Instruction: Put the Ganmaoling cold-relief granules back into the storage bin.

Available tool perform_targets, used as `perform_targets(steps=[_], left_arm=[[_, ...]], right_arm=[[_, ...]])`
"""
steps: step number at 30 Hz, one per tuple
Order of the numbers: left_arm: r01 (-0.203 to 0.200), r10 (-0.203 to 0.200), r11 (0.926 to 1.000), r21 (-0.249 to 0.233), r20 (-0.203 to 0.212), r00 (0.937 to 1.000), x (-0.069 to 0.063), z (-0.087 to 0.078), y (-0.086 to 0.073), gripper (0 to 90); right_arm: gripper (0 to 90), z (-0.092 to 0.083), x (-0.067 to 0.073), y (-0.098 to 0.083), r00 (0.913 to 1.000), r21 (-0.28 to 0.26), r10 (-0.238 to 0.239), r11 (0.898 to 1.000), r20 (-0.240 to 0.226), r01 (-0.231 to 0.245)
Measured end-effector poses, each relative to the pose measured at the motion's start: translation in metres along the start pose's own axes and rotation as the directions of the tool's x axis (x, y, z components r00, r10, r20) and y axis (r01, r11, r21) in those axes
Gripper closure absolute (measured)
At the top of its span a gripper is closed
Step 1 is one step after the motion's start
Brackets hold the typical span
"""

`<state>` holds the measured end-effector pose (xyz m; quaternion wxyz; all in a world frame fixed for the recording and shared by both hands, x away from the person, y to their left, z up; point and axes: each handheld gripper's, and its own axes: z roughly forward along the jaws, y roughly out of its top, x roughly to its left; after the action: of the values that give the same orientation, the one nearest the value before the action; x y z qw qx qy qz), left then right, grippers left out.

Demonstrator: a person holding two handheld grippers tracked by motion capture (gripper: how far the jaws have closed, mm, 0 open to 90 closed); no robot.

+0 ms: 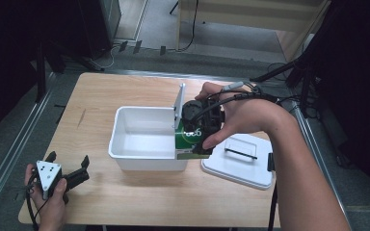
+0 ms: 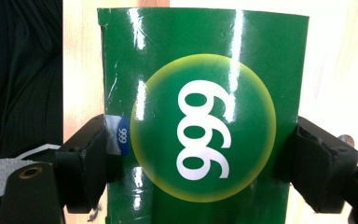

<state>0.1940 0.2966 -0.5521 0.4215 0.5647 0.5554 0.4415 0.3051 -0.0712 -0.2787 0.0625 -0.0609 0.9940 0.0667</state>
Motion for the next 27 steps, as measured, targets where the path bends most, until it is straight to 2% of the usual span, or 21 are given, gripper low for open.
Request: perform_targets(steps=[2, 5, 8, 16, 17, 19, 21, 24, 27], left_arm=[[0.001, -0.001, 1.0, 0.0, 0.001, 1.0, 0.0, 0.0, 0.0, 0.0], [0.001, -0.001, 1.0, -0.002, 0.002, 1.0, 0.0, 0.0, 0.0, 0.0], [0.002, -0.002, 1.0, 0.0, 0.002, 1.0, 0.0, 0.0, 0.0, 0.0], [0.002, -0.002, 1.0, 0.002, 0.005, 1.0, 0.001, 0.0, 0.0, 0.0], [0.003, -0.003, 1.0, 0.002, 0.005, 1.0, 0.001, 0.0, 0.0, 0.0], [0.004, -0.004, 1.0, 0.001, 0.006, 1.0, 0.001, 0.0, 0.0, 0.0], [0.005, -0.005, 1.0, 0.003, 0.007, 1.0, 0.001, 0.0, 0.0, 0.0], [0.006, -0.006, 1.0, 0.003, 0.009, 0.9999, 0.001, 0.0, 0.0, 0.0], [0.006, -0.006, 1.0, 0.003, 0.009, 0.9999, 0.001, 0.0, 0.0, 0.0]], right_arm=[[16.8, -0.002, -0.001, 0.004, 1.0, 0.002, 0.008, 1.0, 0.002, -0.008], [16.8, -0.003, -0.005, 0.009, 0.9998, -0.003, -0.017, 1.0, 0.011, 0.017], [16.9, -0.003, -0.007, 0.014, 0.9998, 0.004, -0.018, 1.0, 0.01, 0.018], [16.9, -0.003, -0.021, 0.024, 0.9992, -0.015, -0.036, 0.999, 0.02, 0.036], [16.8, -0.003, -0.022, 0.025, 0.9995, -0.015, -0.023, 1.0, 0.02, 0.023], [16.9, -0.001, -0.027, 0.027, 0.999, -0.018, -0.039, 0.999, 0.02, 0.039], [16.9, 0.0, -0.03, 0.028, 0.999, -0.009, -0.039, 0.999, 0.023, 0.039], [16.9, 0.004, -0.034, 0.029, 0.999, -0.025, -0.032, 0.999, 0.031, 0.033], [16.9, 0.007, -0.038, 0.029, 0.9996, -0.029, -0.007, 1.0, 0.027, 0.007]])
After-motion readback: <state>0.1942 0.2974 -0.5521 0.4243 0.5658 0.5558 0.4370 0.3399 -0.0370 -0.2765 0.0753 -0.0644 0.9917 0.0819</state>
